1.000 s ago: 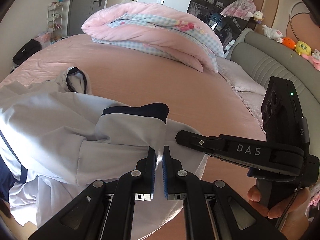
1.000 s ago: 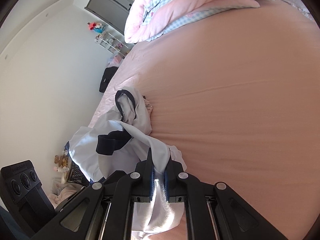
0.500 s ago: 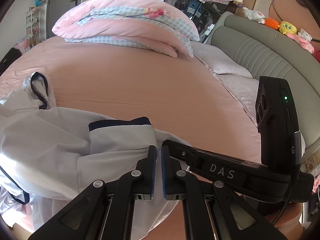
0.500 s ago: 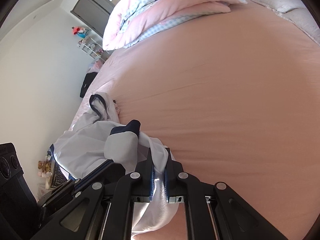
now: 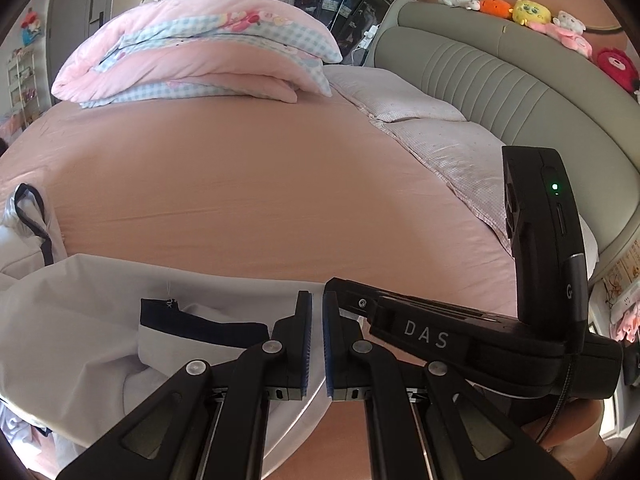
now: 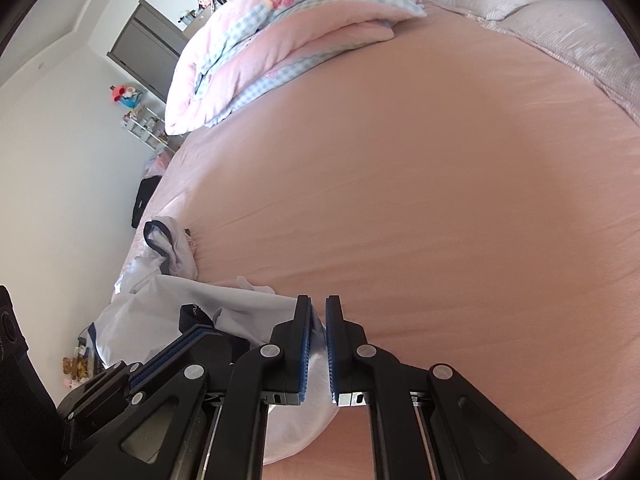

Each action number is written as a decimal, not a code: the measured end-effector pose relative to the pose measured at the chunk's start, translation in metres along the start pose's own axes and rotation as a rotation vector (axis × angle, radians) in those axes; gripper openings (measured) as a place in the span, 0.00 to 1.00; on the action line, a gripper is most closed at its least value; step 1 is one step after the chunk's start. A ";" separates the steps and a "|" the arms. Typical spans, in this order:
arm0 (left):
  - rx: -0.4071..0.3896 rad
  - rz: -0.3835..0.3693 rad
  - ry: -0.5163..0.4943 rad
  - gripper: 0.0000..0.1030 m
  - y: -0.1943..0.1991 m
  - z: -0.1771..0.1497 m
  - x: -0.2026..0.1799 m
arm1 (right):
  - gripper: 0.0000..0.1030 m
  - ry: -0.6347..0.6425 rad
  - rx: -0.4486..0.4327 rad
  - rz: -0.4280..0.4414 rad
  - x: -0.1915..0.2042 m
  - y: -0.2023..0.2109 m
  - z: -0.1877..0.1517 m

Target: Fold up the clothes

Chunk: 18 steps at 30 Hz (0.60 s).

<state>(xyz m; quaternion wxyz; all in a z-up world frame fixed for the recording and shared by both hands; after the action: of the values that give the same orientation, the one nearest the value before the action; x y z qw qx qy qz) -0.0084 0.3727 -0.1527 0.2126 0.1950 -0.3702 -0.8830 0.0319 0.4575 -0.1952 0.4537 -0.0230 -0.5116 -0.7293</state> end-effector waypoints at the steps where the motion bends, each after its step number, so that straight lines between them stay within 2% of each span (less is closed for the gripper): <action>1: -0.004 0.009 0.000 0.03 -0.001 0.000 0.002 | 0.06 0.012 -0.007 -0.024 -0.001 0.001 0.000; 4: -0.001 0.039 0.004 0.05 0.001 -0.003 0.011 | 0.06 0.035 -0.008 -0.096 -0.009 0.005 0.000; 10: 0.025 0.054 0.068 0.07 0.009 -0.005 0.035 | 0.06 -0.052 -0.015 -0.048 -0.017 0.014 0.002; 13: 0.006 0.045 0.117 0.16 0.018 -0.006 0.051 | 0.10 -0.040 -0.010 -0.058 -0.008 0.015 0.003; 14: -0.003 0.038 0.133 0.27 0.021 -0.006 0.056 | 0.16 -0.027 -0.007 -0.063 -0.004 0.015 0.003; 15: -0.013 0.032 0.148 0.44 0.025 -0.007 0.061 | 0.22 -0.015 -0.005 -0.068 0.001 0.015 0.002; 17: -0.047 0.023 0.178 0.65 0.034 -0.009 0.072 | 0.59 -0.011 -0.009 -0.074 0.008 0.016 0.002; 18: -0.063 0.019 0.191 0.67 0.039 -0.009 0.077 | 0.65 -0.013 -0.009 -0.075 0.011 0.015 0.002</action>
<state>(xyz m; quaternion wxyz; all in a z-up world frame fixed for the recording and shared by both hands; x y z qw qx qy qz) -0.0590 0.3029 -0.1449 0.2615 0.2680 -0.3222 -0.8695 0.0352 0.4509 -0.1779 0.4227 -0.0105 -0.5118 -0.7479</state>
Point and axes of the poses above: each gripper's, at about its wrist camera, not at the fingertips, and y roughly against the way its jaws point, x to its left, z to its top, the point moved 5 cm from there along -y, roughly the way its jaws point, and after that the axes turned 1 degree about -y, right-handed, at the moved point
